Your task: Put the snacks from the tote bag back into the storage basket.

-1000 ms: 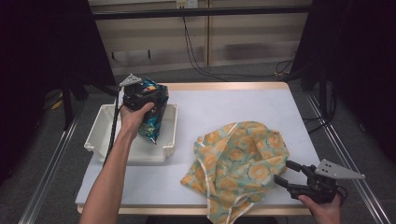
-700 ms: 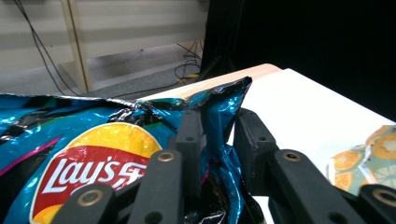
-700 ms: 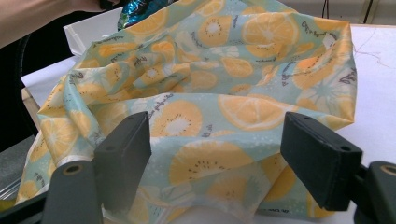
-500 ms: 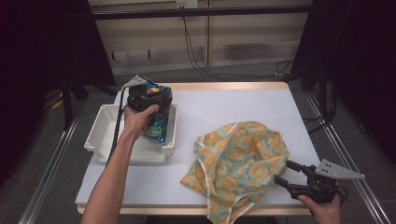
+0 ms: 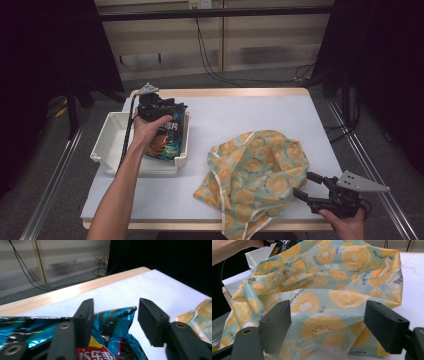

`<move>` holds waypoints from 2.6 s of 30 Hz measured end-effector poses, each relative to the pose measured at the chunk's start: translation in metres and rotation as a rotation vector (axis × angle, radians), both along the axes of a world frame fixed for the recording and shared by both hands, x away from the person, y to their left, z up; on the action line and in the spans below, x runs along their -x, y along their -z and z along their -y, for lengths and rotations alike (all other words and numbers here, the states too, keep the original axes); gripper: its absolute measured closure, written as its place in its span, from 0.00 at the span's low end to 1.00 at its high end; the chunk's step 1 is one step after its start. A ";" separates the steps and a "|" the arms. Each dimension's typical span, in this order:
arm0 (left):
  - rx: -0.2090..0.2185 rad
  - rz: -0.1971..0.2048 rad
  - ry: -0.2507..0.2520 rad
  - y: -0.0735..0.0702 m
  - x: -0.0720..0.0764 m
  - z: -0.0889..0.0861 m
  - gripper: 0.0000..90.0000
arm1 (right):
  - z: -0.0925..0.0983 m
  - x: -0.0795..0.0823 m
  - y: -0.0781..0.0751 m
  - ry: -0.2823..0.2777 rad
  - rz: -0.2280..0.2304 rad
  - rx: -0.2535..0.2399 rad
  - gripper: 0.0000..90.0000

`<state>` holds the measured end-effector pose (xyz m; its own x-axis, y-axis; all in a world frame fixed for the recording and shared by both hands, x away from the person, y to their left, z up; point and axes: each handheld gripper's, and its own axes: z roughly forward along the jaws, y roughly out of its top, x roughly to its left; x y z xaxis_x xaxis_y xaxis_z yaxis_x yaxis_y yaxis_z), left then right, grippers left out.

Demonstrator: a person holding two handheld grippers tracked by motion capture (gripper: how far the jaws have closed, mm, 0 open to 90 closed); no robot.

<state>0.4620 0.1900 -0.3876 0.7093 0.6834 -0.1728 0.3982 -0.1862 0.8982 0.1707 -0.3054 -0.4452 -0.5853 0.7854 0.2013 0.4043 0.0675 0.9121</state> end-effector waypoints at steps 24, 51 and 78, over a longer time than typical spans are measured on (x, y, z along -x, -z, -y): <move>-0.153 -0.034 0.146 0.029 0.087 -0.058 1.00 | 0.000 -0.001 -0.001 0.009 0.005 0.008 0.24; -0.360 -0.181 0.208 0.075 0.073 -0.042 1.00 | -0.002 -0.002 0.001 0.009 0.000 0.015 0.24; -0.419 -0.272 0.106 0.081 0.040 -0.065 1.00 | -0.003 -0.003 0.004 0.002 -0.010 0.021 0.24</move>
